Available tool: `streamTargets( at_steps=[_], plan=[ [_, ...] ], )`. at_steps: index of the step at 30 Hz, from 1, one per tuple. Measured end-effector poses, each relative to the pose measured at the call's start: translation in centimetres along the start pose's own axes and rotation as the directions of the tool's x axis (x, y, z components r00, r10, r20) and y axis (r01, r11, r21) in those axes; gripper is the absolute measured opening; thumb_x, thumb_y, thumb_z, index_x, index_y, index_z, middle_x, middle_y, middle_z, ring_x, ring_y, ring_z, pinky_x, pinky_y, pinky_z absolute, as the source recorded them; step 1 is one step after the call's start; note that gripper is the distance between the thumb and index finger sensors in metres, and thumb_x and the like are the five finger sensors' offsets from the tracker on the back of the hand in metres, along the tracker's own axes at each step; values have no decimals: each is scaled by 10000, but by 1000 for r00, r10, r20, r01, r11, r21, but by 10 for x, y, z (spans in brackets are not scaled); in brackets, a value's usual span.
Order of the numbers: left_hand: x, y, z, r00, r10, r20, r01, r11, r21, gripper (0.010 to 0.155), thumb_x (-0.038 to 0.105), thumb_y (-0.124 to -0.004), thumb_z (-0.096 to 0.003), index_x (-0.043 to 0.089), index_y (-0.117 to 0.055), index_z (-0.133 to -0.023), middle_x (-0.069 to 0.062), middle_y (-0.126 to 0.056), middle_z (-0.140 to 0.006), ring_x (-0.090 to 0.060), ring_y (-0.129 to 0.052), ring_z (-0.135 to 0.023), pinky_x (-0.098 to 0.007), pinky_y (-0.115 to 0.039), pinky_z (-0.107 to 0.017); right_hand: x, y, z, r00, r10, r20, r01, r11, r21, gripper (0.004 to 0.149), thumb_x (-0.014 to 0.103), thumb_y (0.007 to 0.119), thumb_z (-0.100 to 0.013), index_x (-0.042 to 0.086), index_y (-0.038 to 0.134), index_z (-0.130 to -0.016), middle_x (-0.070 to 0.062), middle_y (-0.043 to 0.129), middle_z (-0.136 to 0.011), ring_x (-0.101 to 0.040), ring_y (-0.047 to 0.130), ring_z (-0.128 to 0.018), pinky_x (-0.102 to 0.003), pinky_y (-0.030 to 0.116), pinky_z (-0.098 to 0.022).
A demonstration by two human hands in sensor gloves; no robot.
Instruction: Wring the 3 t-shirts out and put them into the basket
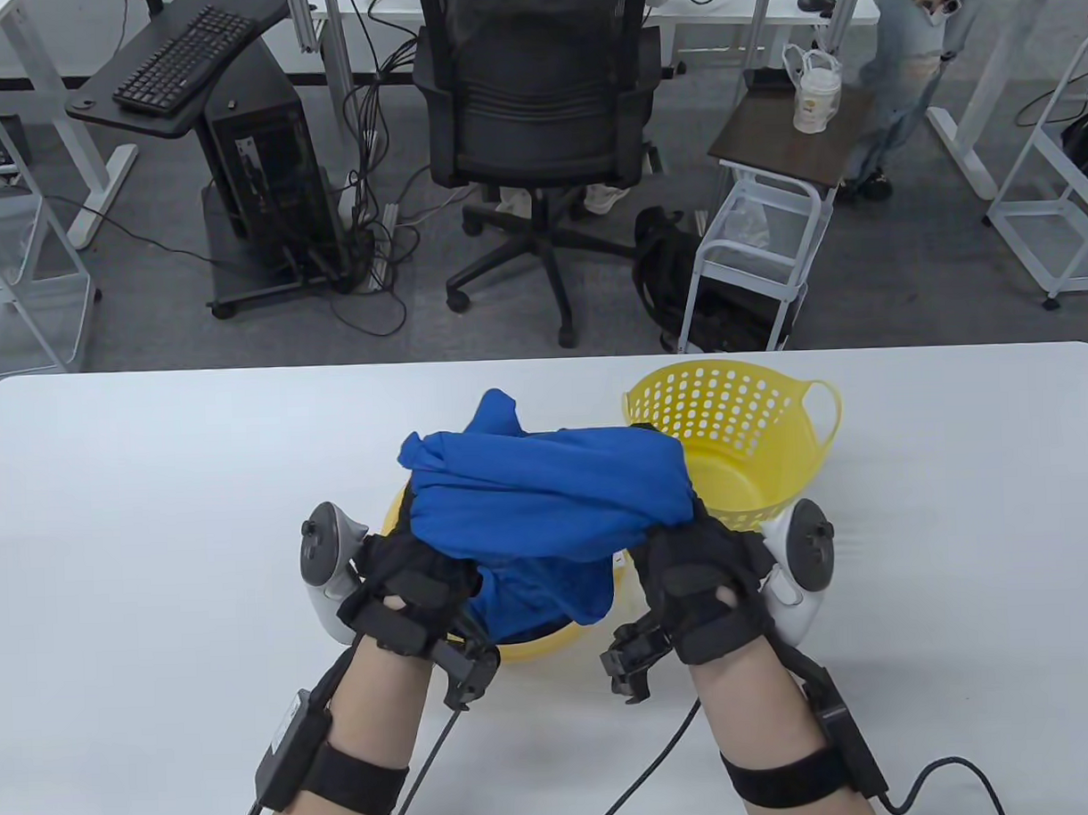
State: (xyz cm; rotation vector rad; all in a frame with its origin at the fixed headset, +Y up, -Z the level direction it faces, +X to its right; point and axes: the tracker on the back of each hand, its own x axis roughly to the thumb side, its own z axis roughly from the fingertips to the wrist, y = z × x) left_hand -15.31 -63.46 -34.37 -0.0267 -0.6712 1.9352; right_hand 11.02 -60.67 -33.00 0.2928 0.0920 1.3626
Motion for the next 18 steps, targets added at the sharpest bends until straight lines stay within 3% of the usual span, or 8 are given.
streamTargets(
  at_steps=[2,4,6,7,10,11,15,18],
  plan=[
    [4,-10,1,996,91,21,-89,994,-70,556,507,-748,-658,376,-445,-1105,-88,-444,-1271,-362,-722,-1063,-451,-797,-755,-22,10,-8,991,-53,-119,71,987,147,1060,633,655,-622,-120,54,-1064,-563,66,-998,-899,361,-754,-920,540,-380],
    [4,-17,2,995,102,11,-100,989,-109,570,512,-742,-659,363,-437,-1117,-94,-466,-1267,-346,-699,-1081,-446,-762,-778,-40,19,-14,955,-181,-236,244,929,277,1073,669,629,-633,-95,7,-1057,-588,202,-1008,-739,839,-607,-635,872,-367],
    [5,-18,4,999,34,3,-34,995,-93,571,519,-748,-655,327,-478,-1119,-104,-517,-1253,-351,-713,-1068,-450,-762,-761,-43,23,-20,897,-364,-250,435,824,362,916,547,652,-673,-87,153,-1108,-541,563,-968,-550,986,-403,-461,930,-230],
    [8,-17,5,1000,-21,14,22,995,-92,569,526,-749,-656,318,-494,-1120,-106,-534,-1248,-350,-724,-1061,-436,-780,-746,-39,20,-23,862,-445,-242,507,762,404,795,441,675,-696,-12,191,-1136,-541,563,-964,-523,980,-389,-436,913,-223],
    [21,-17,7,984,-169,49,172,982,-73,558,512,-793,-638,307,-569,-1106,-93,-514,-1261,-404,-613,-1098,-434,-779,-726,-21,6,-20,940,-339,-42,339,906,254,506,269,766,-636,64,640,-1081,-463,749,-908,-464,1011,-292,-376,917,-141],
    [26,-17,9,965,-258,36,260,964,-50,558,508,-819,-622,300,-618,-1099,-104,-512,-1270,-444,-553,-1112,-587,-629,-781,-15,3,-19,925,-381,1,370,899,236,430,228,788,-617,78,737,-1017,-413,837,-825,-448,1014,-257,-356,915,-117],
    [33,-11,10,807,-590,-25,576,796,-188,678,628,-789,-598,394,-524,-1176,-178,-452,-1309,-487,-516,-1127,-671,-562,-772,5,-11,-10,927,-369,74,349,917,193,397,185,814,-598,70,786,-977,-422,837,-780,-461,992,-223,-361,895,-98],
    [27,-5,11,817,-567,-106,508,795,-333,876,645,-795,-602,364,-257,-1233,-185,-425,-1321,-492,-603,-1113,-664,-608,-767,19,-26,-3,929,-292,228,283,956,73,390,189,819,-592,99,789,-971,-404,840,-789,-461,985,-233,-364,887,-108]
  ],
)
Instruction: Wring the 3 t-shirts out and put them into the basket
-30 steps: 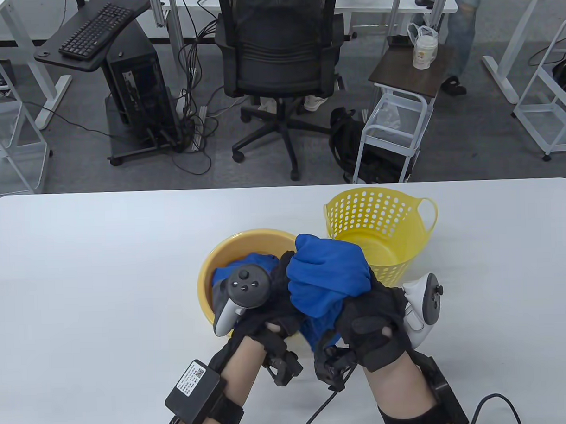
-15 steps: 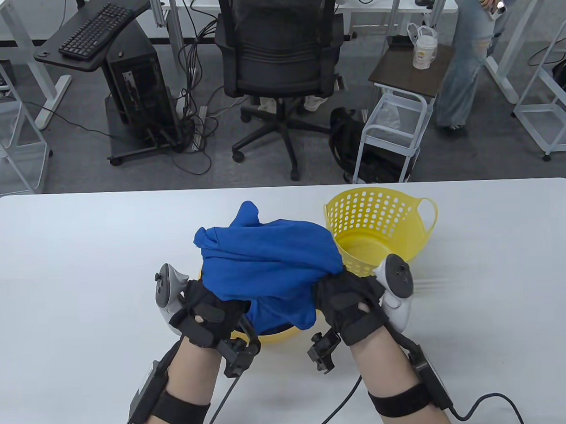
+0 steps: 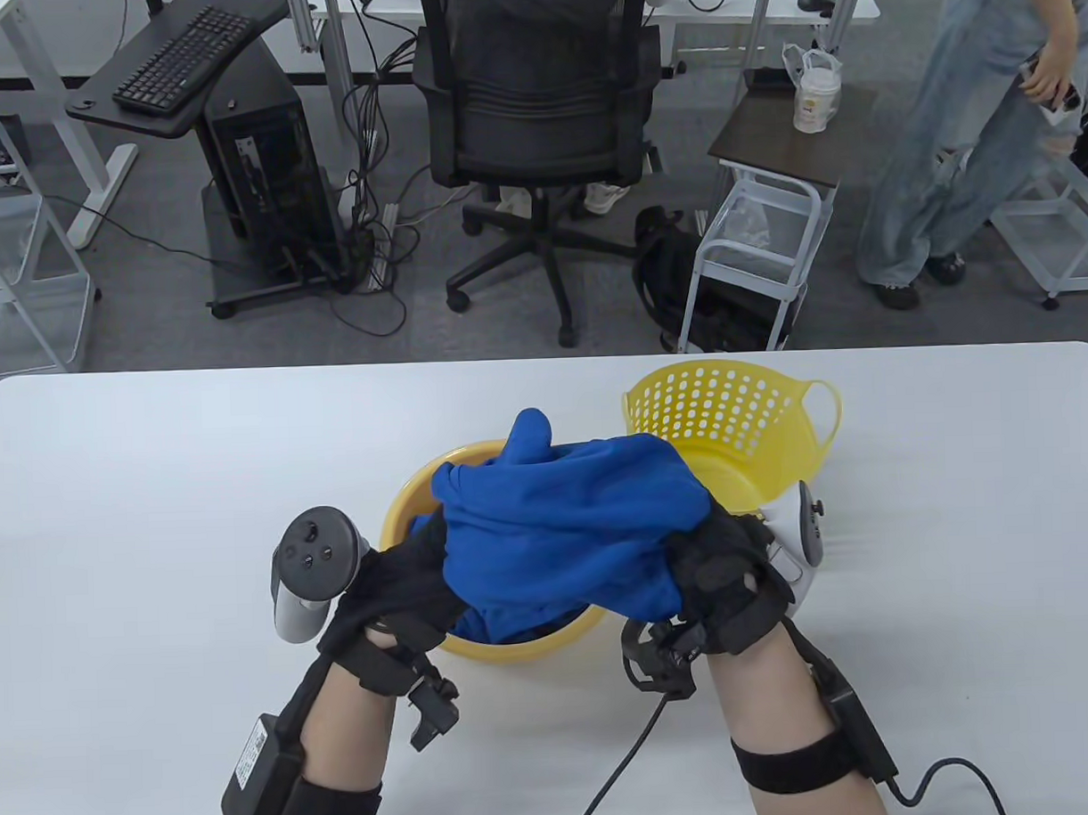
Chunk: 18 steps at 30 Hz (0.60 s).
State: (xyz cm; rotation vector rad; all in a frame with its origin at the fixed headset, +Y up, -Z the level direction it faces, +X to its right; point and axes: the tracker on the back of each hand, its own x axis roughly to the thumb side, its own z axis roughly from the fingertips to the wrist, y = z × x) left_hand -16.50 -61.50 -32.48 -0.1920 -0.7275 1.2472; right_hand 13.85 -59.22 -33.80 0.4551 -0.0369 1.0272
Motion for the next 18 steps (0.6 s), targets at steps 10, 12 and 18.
streamTargets(
  at_steps=[10,12,18],
  plan=[
    [-33,-17,-5,758,650,-44,-650,749,-133,1112,823,-766,-500,339,-57,-1207,-260,-390,-1289,-466,-785,-979,-486,-828,-650,30,45,11,712,453,537,-628,752,198,390,204,863,-556,202,830,-944,-335,835,-901,-517,957,-336,-417,888,-180],
    [-36,-14,-6,803,596,-22,-594,797,-112,1122,847,-775,-474,328,-112,-1216,-255,-452,-1278,-445,-822,-957,-450,-861,-610,24,59,14,685,487,543,-694,664,279,390,199,868,-554,202,835,-943,-336,822,-919,-539,949,-365,-442,889,-203],
    [-19,6,2,833,542,113,-546,838,10,653,394,-843,-660,515,-442,-1161,-139,-637,-1195,-392,-845,-956,-495,-863,-615,19,64,16,660,529,534,-731,618,291,413,361,875,-561,176,834,-928,-310,765,-993,-580,936,-495,-506,898,-288]
  ],
)
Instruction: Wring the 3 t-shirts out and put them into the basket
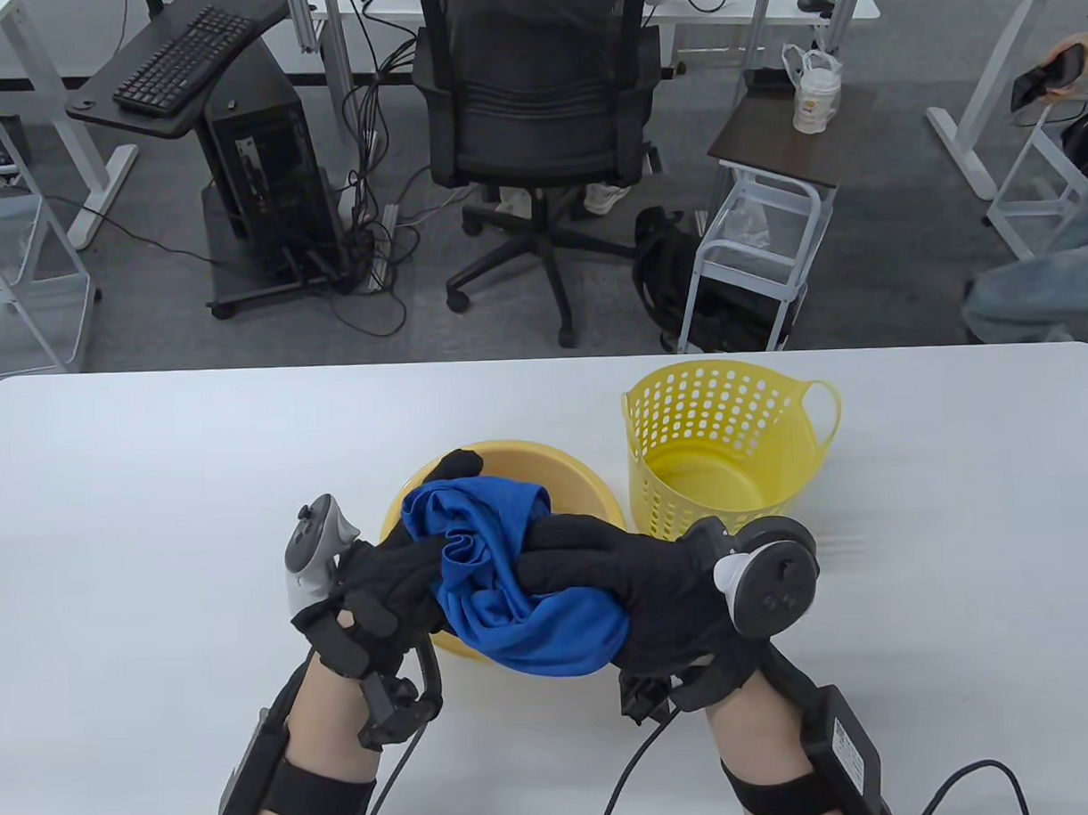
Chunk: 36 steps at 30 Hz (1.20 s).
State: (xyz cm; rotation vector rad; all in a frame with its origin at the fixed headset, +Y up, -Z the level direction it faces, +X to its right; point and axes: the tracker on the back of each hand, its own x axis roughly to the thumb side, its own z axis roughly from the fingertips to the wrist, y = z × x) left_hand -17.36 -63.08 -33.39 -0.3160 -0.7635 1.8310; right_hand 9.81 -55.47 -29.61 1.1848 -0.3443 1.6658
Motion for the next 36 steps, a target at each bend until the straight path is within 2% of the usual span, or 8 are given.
streamTargets(
  at_steps=[10,14,18,21,26,30,32,36],
  plan=[
    [18,-35,-4,987,-43,152,64,989,-134,469,209,-801,-627,574,-751,-916,23,-615,-1219,-369,-726,-1041,-523,-783,-707,-66,4,15,720,-630,-290,566,776,-280,528,374,871,-581,119,694,-1008,-411,665,-1025,-658,847,-639,-546,864,-324],
    [21,-32,-3,983,-101,151,119,985,-121,460,210,-813,-616,566,-760,-902,37,-618,-1227,-379,-722,-1049,-531,-775,-720,-68,7,17,618,-674,-404,648,728,-225,600,382,795,-645,64,536,-1083,-427,758,-882,-515,978,-327,-357,912,-213],
    [25,-31,-1,940,-308,145,326,936,-131,450,298,-830,-609,556,-721,-961,41,-546,-1280,-414,-685,-1075,-546,-762,-731,-74,-1,22,608,-618,-498,543,782,-307,518,293,848,-609,60,654,-1028,-405,816,-782,-463,972,-213,-300,881,-122],
    [19,-34,-1,933,-342,110,356,921,-156,543,694,-808,-588,453,-706,-1064,-60,-443,-1340,-504,-606,-1096,-578,-754,-705,-83,-10,30,573,-613,-545,447,790,-419,456,236,853,-601,35,715,-987,-415,833,-738,-461,956,-172,-296,855,-77],
    [10,-36,2,903,-417,-101,424,903,70,592,855,-752,-518,353,-801,-828,-147,-547,-1255,-524,-665,-1035,-657,-742,-637,-79,-15,29,661,-380,-647,210,922,-327,444,223,853,-603,33,721,-982,-419,826,-741,-470,951,-176,-303,854,-80],
    [17,-50,1,631,-767,-118,773,608,184,575,807,-890,-425,366,-718,-751,-165,-705,-1138,-417,-845,-923,-566,-819,-604,-72,-15,27,693,-276,-666,96,951,-294,436,228,858,-597,38,739,-971,-414,836,-722,-458,954,-162,-293,853,-67],
    [15,-63,-1,415,-904,-100,902,395,174,810,849,-855,-385,386,-523,-961,-154,-680,-1143,-335,-883,-902,-488,-861,-595,-71,-18,28,696,-279,-662,87,947,-309,437,235,873,-589,44,755,-964,-410,839,-712,-453,950,-150,-287,847,-59],
    [7,-82,-7,225,-973,-54,974,223,35,1235,792,-915,-365,362,-69,-1155,-181,-552,-1200,-343,-806,-961,-515,-817,-645,-66,-22,27,704,-256,-663,82,956,-282,462,252,895,-575,53,757,-969,-394,835,-708,-441,940,-137,-270,839,-55]
  ],
)
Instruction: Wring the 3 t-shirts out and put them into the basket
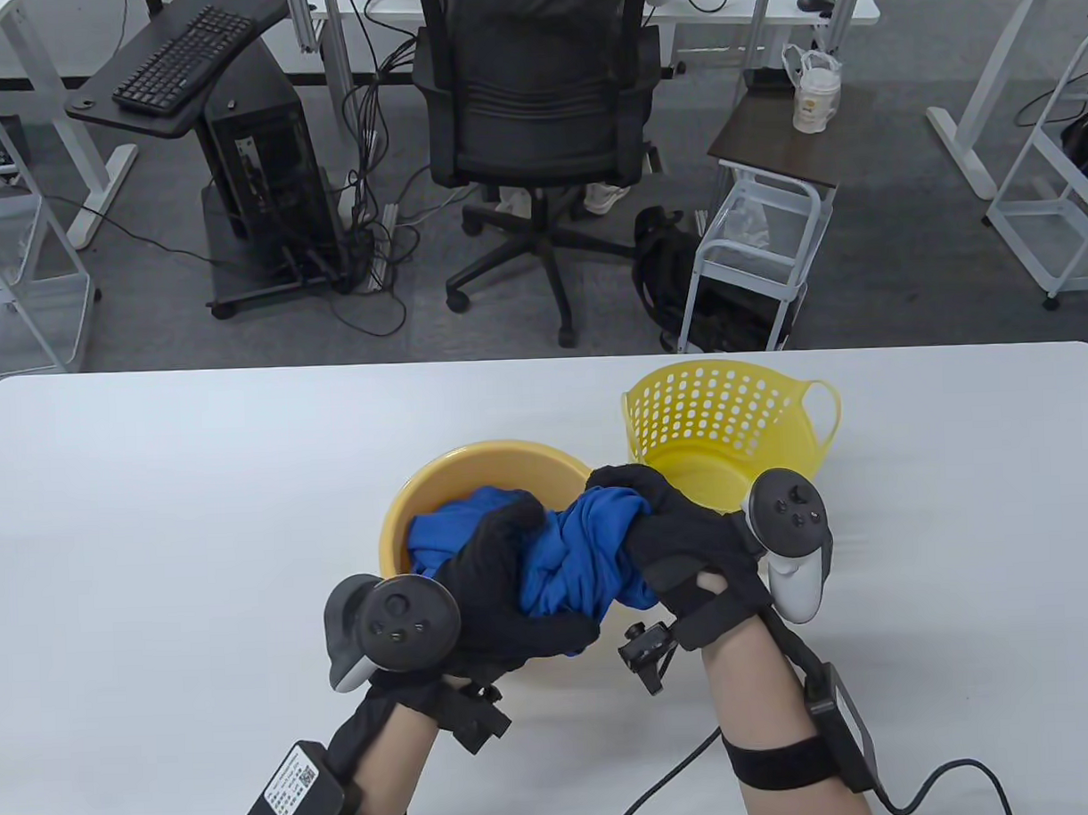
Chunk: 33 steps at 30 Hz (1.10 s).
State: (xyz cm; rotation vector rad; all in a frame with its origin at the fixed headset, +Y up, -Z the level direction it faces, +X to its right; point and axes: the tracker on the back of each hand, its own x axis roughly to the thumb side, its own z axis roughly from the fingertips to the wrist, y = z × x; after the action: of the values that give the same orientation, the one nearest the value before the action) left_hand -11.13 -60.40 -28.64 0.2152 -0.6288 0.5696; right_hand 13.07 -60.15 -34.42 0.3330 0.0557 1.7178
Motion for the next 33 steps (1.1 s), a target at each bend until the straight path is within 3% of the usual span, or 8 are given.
streamTargets(
  at_steps=[9,13,16,19,23,28,31,33],
  plan=[
    [3,3,1,993,-118,16,117,992,53,910,578,-939,-518,567,-241,-1101,-157,-488,-1278,-386,-776,-1021,-585,-783,-696,-4,13,2,987,-152,-43,153,988,14,561,258,878,-577,25,636,-1026,-400,750,-762,-420,935,-156,-233,863,-90],
    [-36,11,5,961,261,-89,-246,957,150,811,575,-892,-567,553,-298,-1119,-174,-579,-1231,-379,-851,-933,-552,-845,-621,0,21,3,853,-515,82,504,855,119,773,230,858,-579,-73,385,-1110,-513,348,-1039,-583,835,-371,-397,866,-364],
    [-63,4,6,746,656,-111,-638,753,163,777,545,-884,-596,536,-321,-1131,-193,-583,-1219,-402,-858,-898,-557,-849,-587,8,27,3,792,-577,199,545,815,198,738,175,838,-580,-41,384,-1119,-495,270,-1073,-688,755,-473,-528,813,-511],
    [-75,1,7,569,814,-119,-793,581,181,767,544,-868,-613,524,-311,-1139,-191,-583,-1214,-397,-869,-880,-545,-861,-568,16,37,6,771,-503,391,481,862,161,682,132,818,-563,-25,438,-1106,-448,307,-1092,-732,707,-543,-570,772,-565],
    [-85,9,12,479,870,-118,-849,493,188,750,549,-854,-625,517,-317,-1147,-182,-594,-1212,-388,-892,-858,-527,-882,-546,25,44,14,759,-258,598,280,958,58,567,129,808,-549,7,589,-1058,-383,471,-1089,-717,688,-723,-604,739,-592],
    [-88,8,11,322,939,-125,-939,333,87,733,556,-842,-641,509,-330,-1163,-188,-595,-1217,-385,-905,-848,-514,-896,-534,30,50,15,720,-174,672,65,981,184,563,104,833,-535,59,629,-1058,-304,549,-1110,-621,546,-962,-640,564,-680],
    [-85,8,11,261,957,-129,-961,270,60,697,560,-837,-650,526,-362,-1159,-173,-592,-1225,-382,-910,-844,-506,-898,-534,33,57,20,578,247,777,-305,949,-75,637,69,830,-482,117,597,-1073,-218,502,-1148,-552,493,-1011,-654,484,-696],
    [-86,9,11,251,961,-118,-965,257,44,678,561,-842,-647,530,-393,-1154,-161,-618,-1220,-381,-932,-822,-500,-914,-512,32,66,24,324,585,744,-580,744,-332,760,83,823,-468,194,440,-1115,-140,386,-1178,-488,410,-1048,-663,417,-702]
  ],
)
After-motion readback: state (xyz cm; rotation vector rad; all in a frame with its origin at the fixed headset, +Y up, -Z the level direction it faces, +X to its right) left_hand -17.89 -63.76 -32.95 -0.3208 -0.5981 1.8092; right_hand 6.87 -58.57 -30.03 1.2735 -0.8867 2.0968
